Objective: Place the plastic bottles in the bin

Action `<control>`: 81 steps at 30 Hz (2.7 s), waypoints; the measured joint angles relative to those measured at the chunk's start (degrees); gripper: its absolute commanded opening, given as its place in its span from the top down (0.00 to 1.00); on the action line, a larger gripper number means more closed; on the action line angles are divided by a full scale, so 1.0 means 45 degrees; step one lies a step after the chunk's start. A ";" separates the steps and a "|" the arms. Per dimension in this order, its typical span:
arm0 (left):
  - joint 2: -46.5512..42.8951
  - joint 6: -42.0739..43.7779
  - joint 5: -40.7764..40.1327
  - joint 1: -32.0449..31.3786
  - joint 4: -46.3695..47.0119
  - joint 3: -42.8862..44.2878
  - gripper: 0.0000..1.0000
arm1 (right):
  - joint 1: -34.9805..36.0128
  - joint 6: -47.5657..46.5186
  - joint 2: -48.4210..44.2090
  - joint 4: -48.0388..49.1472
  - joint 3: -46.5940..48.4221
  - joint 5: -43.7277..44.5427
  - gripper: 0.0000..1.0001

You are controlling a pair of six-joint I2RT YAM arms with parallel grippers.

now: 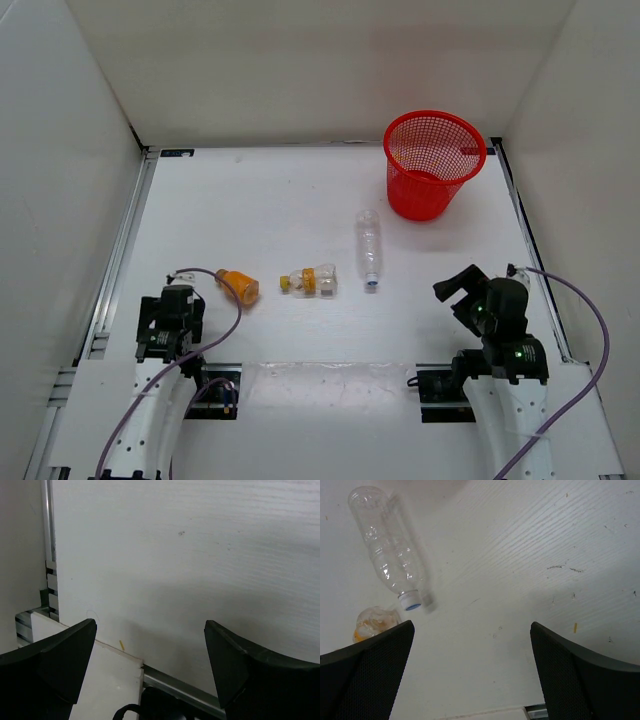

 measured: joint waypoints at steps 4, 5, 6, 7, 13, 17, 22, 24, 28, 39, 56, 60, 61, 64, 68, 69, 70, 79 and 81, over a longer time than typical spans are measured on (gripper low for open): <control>0.1224 0.1651 0.1161 0.0005 -0.0525 0.1205 0.00 | 0.0000 -0.0024 0.0612 0.0000 0.0000 -0.0015 0.00; 0.1719 0.2225 0.1753 0.0005 -0.0767 0.1987 0.00 | 0.0000 -0.0034 0.0821 0.0015 0.0000 -0.0019 0.00; 0.2254 0.3084 0.2613 0.0034 -0.0835 0.2958 0.00 | 0.0000 -0.0121 0.1098 0.0053 0.0000 -0.0053 0.00; 0.2759 0.3866 0.3342 0.0029 -0.0894 0.3866 0.00 | 0.0000 -0.0199 0.1370 0.0087 0.0005 -0.0068 0.00; 0.6275 0.8446 0.5469 -0.1622 -0.0821 0.7791 0.00 | 0.0000 -0.1132 0.2924 0.0257 0.0427 -0.0194 0.00; 0.8626 1.0200 0.5557 -0.4167 -0.0957 0.7844 0.00 | 0.0000 -0.1651 0.3055 0.0554 0.0617 -0.0486 0.00; 0.8612 1.3148 0.5518 -0.6018 -0.0942 0.6426 0.00 | 0.0005 -0.2327 0.3104 0.0874 0.0753 -0.1010 0.00; 0.7762 1.4732 0.5285 -0.6037 -0.0549 0.5100 0.00 | 0.0005 -0.2526 0.3225 0.0947 0.0806 -0.1127 0.00; 0.6907 1.7068 0.5537 -0.6033 -0.0272 0.4017 0.00 | 0.0010 -0.2783 0.3555 0.1069 0.0811 -0.1384 0.00; 0.9117 1.8175 0.6727 -0.4983 0.2132 0.4192 0.00 | 0.0010 -0.3249 0.3288 0.1185 0.0879 -0.2127 0.00; 1.2619 1.5106 0.7839 -0.4872 0.1438 0.7480 0.90 | 0.0010 -0.3653 0.4250 0.1243 0.1545 -0.2259 0.00; 1.3129 1.3964 0.8058 -0.4313 0.0214 0.9160 0.90 | 0.0010 -0.3691 0.4269 0.1287 0.1642 -0.2288 0.00; 1.3386 1.3566 0.8111 -0.4192 -0.0044 0.9884 0.90 | 0.0010 -0.3677 0.4269 0.1297 0.1651 -0.2288 0.00; 1.4970 1.1910 0.8694 -0.3823 -0.0695 1.3838 0.90 | 0.0010 -0.3419 0.4269 0.1311 0.1651 -0.2171 0.00; 1.8690 0.8801 0.9709 -0.3886 -0.0262 2.1857 0.90 | 0.0010 -0.2939 0.4469 0.1569 0.1399 -0.1933 0.00; 1.9841 0.8058 0.9865 -0.4041 0.0092 2.4096 0.90 | 0.0019 -0.2837 0.4619 0.1574 0.1326 -0.1904 0.00; 2.0905 0.7465 0.9976 -0.4250 0.0461 2.6316 0.90 | 0.0044 -0.2759 0.4760 0.1569 0.1273 -0.1899 0.00; 1.9234 0.4430 1.1681 -0.6110 0.2798 2.4232 0.90 | 0.2550 -0.3657 0.5285 0.2064 0.2939 -0.1763 0.00; 1.8807 0.3565 1.2288 -0.5994 0.2754 2.3727 0.90 | 0.3113 -0.4104 0.5639 0.2914 0.3832 -0.1972 0.00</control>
